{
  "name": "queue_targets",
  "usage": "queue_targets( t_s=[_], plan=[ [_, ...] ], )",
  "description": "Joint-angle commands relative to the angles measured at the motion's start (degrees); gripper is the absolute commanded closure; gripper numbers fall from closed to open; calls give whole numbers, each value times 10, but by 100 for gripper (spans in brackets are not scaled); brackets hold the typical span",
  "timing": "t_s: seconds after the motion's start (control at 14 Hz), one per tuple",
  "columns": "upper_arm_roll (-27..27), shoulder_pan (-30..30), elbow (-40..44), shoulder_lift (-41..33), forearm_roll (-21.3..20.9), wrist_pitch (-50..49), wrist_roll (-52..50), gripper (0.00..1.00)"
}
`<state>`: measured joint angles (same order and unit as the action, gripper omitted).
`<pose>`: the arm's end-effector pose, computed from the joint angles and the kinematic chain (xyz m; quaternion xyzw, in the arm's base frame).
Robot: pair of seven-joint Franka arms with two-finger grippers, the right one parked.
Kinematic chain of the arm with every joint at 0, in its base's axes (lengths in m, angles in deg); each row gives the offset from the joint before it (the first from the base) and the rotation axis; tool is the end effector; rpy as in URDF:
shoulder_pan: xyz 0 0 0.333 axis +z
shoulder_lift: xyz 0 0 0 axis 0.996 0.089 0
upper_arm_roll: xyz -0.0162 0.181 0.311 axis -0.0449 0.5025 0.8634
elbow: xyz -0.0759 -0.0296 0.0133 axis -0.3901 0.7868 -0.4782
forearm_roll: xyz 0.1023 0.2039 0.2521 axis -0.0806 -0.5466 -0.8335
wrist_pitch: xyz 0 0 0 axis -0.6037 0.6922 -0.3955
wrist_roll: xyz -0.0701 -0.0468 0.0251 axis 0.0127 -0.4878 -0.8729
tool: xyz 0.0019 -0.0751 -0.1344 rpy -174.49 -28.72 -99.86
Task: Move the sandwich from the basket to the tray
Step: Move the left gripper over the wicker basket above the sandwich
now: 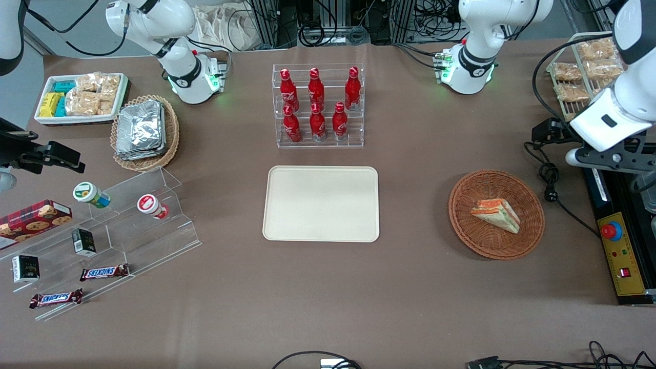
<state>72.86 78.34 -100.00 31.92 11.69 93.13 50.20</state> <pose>0.4933 -0.0373 0.5873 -0.9930 0.0965 0.0646 0.0221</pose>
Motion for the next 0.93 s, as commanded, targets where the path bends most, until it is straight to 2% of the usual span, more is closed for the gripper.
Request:
queue_targets(
  t_s=[0.0,0.21,0.36,0.71,0.86],
  plan=[
    [14,1,29,20,-1,-19,10,0],
    [23,1,48,35,-6,-20,4,0],
    [34,1,31,38,-3,-4,-42,0],
    [47,1,-197,-39,18,235,-303,0],
    [47,1,-238,-33,30,276,-432,0]
  ],
)
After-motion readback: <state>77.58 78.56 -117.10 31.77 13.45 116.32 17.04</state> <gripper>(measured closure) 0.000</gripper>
